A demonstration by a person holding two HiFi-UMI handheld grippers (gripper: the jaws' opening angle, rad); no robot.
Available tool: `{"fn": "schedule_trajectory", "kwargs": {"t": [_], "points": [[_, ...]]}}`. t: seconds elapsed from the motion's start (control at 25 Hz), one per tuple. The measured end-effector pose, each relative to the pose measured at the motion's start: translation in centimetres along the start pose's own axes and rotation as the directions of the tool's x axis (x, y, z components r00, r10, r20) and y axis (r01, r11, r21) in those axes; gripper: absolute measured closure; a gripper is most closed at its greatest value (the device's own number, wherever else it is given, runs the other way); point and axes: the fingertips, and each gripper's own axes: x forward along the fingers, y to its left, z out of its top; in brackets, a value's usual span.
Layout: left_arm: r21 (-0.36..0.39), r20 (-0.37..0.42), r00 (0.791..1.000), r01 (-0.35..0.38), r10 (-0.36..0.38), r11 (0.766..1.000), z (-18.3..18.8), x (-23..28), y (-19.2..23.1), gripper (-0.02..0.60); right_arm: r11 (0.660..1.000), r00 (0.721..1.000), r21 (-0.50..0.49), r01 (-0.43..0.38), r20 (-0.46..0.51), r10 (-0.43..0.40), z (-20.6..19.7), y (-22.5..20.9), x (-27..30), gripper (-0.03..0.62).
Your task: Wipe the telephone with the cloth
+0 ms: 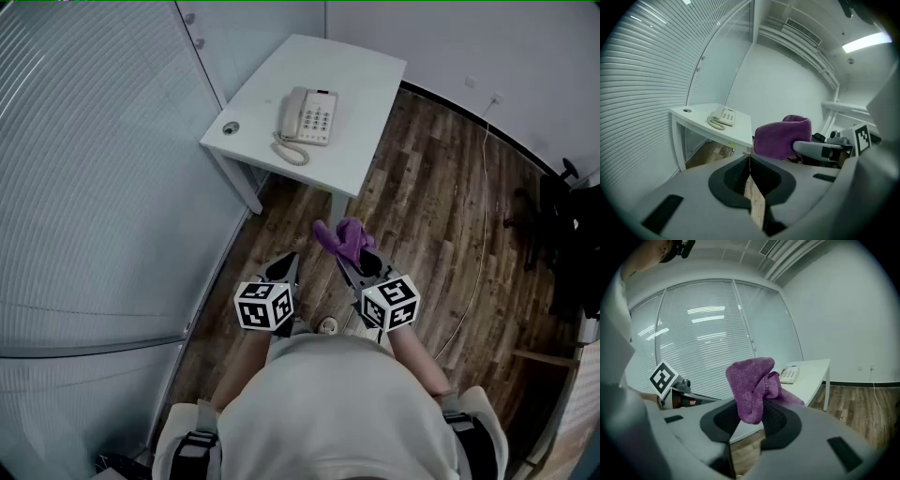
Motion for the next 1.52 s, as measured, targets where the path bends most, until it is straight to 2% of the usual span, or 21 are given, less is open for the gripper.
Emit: {"fn": "schedule_trajectory", "kwargs": {"t": [0.28,0.48,0.68,0.96,1.52], "points": [[0.006,-0.004,1.0,0.015,-0.015,1.0,0.1,0.1,-0.5,0.56,1.0,1.0,-0.026,-0.009,-0.014,0.008,-0.2,0.0,-0.5,0.47],[-0.02,0.003,1.0,0.022,-0.022,1.0,0.3,0.4,-0.8,0.56,0.999,1.0,-0.038,-0.012,-0.01,0.012,0.1,-0.2,-1.0,0.47],[-0.014,0.01,1.0,0.021,-0.021,1.0,0.3,0.2,-1.1,0.56,1.0,1.0,0.009,-0.007,0.015,0.007,-0.1,-0.6,-1.6,0.47],[-0.018,-0.01,1.0,0.004,-0.004,1.0,-0.6,-0.2,-1.2,0.56,1.0,1.0,0.02,-0.014,-0.003,0.014,-0.9,-0.6,-1.8,0.47],[-0.068,-0.033,0.999,-0.031,0.029,0.997,-2.1,-0.9,-0.9,0.56,0.998,0.999,0.057,-0.037,-0.026,0.039,-1.9,-0.5,-1.8,0.468]]}}
